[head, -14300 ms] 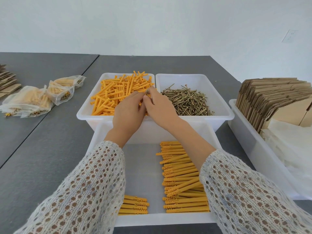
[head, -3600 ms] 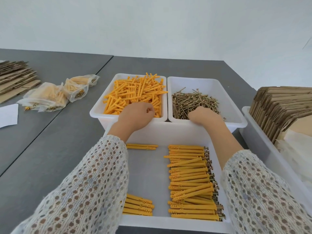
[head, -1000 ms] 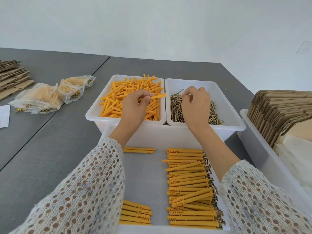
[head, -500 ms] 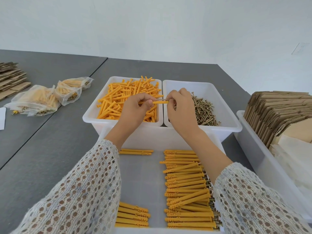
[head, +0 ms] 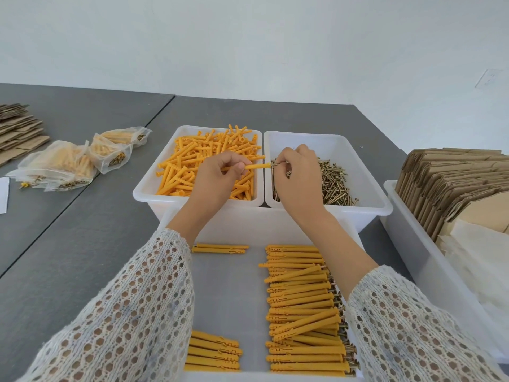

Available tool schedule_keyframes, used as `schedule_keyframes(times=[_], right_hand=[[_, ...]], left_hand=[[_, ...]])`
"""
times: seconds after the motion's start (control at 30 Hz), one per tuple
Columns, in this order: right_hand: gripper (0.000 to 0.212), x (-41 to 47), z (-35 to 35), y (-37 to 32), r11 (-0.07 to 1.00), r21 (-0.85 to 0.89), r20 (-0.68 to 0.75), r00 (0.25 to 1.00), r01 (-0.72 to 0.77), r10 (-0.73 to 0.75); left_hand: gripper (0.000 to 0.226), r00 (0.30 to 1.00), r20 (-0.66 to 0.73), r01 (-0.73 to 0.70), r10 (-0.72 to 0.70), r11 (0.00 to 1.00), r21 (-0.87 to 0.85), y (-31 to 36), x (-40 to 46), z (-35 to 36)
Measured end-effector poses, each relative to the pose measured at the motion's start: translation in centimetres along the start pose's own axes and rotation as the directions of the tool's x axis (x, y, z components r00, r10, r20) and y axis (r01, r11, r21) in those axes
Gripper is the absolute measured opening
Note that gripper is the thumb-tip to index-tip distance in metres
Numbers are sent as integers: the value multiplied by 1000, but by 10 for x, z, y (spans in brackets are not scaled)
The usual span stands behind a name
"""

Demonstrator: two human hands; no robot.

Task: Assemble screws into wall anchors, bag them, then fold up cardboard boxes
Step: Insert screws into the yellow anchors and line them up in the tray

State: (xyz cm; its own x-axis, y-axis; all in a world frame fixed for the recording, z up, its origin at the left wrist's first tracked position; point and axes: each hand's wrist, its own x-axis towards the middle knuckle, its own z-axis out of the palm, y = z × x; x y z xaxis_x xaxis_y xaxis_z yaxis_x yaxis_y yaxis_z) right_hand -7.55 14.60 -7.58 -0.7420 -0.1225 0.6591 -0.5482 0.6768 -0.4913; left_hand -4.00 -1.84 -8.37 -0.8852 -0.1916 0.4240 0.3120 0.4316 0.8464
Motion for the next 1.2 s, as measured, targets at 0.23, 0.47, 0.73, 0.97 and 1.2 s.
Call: schedule_keyframes(times=[0.23,0.47,0.73,0.97,1.2], right_hand=[[27,-4,-5,-19,897,439,108,994,-48,1],[25,-3,-3,-41,483,778,336,915,-402,222],[18,-17,7,-56,711,658,294,954,-247,60],[23,-56,15,-82,916,400,565,778,34,-275],[19,-69,26,-76,913,174,669,636,369,-384]], left_hand=[[23,994,50,99,-92,980,-173,3,3,-4],[32,957,159,286,-243,884,-369,4,6,-9],[29,942,238,301,-239,912,-278,10,5,-9],[17,894,82,400,-440,702,-589,5,15,-18],[15,851,171,402,-496,407,-820,2,13,-32]])
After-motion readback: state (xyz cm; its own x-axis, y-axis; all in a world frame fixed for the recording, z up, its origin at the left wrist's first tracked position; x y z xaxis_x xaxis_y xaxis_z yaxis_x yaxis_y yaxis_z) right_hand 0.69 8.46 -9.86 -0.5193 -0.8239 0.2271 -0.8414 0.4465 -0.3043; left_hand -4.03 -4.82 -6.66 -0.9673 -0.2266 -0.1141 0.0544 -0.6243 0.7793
